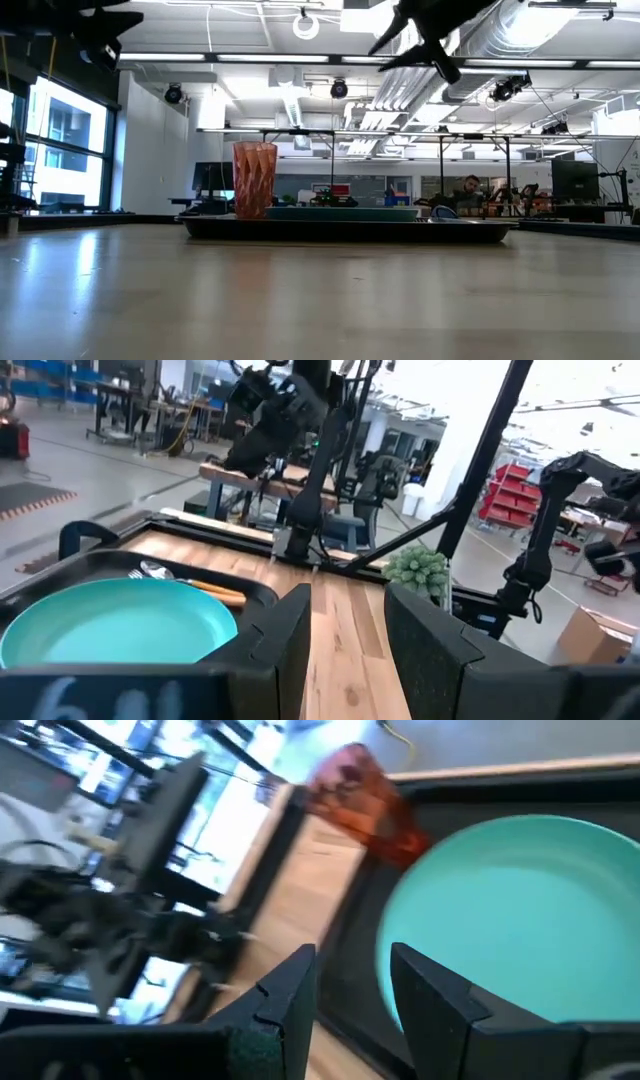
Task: Pick and place plate/cup/fork/spoon on tray
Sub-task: Return to Home Position
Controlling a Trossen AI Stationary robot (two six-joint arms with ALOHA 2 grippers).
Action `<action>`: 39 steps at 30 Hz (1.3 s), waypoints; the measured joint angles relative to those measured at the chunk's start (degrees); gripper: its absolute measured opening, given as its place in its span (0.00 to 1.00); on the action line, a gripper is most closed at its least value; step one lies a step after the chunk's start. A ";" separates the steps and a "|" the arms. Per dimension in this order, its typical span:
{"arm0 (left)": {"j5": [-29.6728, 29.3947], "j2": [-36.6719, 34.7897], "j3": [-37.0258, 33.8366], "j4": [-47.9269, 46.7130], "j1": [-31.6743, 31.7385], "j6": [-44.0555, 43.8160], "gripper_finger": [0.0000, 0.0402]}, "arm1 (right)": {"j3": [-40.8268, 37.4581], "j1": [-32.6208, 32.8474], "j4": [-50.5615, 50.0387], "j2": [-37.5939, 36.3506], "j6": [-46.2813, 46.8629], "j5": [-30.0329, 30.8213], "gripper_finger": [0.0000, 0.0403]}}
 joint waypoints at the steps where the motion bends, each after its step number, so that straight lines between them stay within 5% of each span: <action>1: -0.01 -0.81 -1.05 0.64 0.00 0.18 0.29 | 0.00 0.73 0.98 0.00 -0.02 0.38 0.31; 17: 0.01 -1.60 -16.18 11.01 0.01 0.57 0.29 | 0.00 8.78 5.49 0.00 -0.93 4.02 0.31; 29: -0.92 -0.03 -17.70 12.66 0.03 -0.43 0.29 | 0.09 10.43 16.58 -6.35 -26.50 -1.61 0.31; 39: -1.09 0.85 -17.70 12.51 0.06 -0.41 0.29 | 0.09 10.43 5.53 -20.88 -41.45 -0.78 0.31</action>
